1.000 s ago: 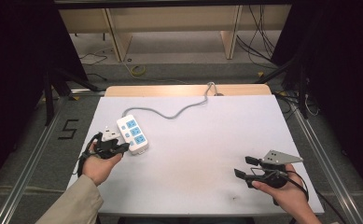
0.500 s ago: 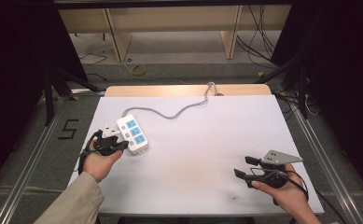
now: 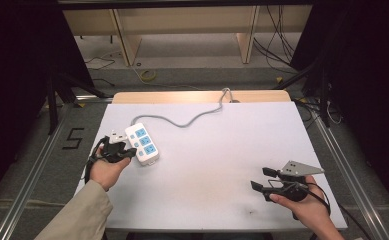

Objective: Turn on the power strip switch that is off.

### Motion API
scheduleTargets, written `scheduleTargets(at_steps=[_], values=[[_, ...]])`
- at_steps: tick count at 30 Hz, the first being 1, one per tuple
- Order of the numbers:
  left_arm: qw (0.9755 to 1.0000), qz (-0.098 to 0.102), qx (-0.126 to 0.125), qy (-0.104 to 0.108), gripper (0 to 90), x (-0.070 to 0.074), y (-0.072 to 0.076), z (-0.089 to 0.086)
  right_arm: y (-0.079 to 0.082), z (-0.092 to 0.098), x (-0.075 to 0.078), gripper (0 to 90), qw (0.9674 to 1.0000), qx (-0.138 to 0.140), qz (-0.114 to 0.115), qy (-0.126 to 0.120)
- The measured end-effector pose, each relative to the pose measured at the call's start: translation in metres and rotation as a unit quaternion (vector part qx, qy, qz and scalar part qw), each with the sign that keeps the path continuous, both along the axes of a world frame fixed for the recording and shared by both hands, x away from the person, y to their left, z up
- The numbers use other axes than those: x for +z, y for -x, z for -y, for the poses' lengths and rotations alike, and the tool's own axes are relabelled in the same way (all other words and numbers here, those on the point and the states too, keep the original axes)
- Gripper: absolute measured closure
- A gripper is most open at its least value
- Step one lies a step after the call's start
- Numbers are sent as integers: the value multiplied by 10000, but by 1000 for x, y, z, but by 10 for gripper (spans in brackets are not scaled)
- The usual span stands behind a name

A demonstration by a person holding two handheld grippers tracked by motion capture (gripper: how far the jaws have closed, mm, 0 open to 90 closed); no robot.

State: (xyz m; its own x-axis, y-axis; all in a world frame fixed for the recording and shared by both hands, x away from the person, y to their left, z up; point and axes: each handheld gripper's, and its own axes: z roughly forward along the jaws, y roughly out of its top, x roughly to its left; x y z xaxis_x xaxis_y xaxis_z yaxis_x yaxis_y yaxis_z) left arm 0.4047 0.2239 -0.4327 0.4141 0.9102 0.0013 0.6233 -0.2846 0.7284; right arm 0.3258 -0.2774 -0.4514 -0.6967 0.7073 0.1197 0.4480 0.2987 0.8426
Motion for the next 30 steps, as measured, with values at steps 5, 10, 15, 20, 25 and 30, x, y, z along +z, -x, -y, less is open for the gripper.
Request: scheduleTargets(at_steps=[5, 10, 15, 20, 25, 30], values=[[10000, 13, 31, -56, 899, 0, -4, 0, 0, 0, 0, 313, 10000, -3, -5, 8], [9999, 42, 58, -118, 899, 0, -8, 0, 0, 0, 0, 313, 10000, -2, -4, 4], [9999, 36, 66, -121, 899, 0, -12, -1, 0, 0, 0, 313, 10000, -2, -5, 4], [9998, 32, 97, -142, 899, -1, -16, -1, 0, 0, 0, 313, 10000, -4, -10, 5], [9998, 38, 134, -158, 899, -1, -19, -1, 0, 0, 0, 313, 10000, -2, -9, 7], [9997, 25, 169, -175, 899, -1, -23, -3, 0, 0, 0, 313, 10000, 1, -12, 9]])
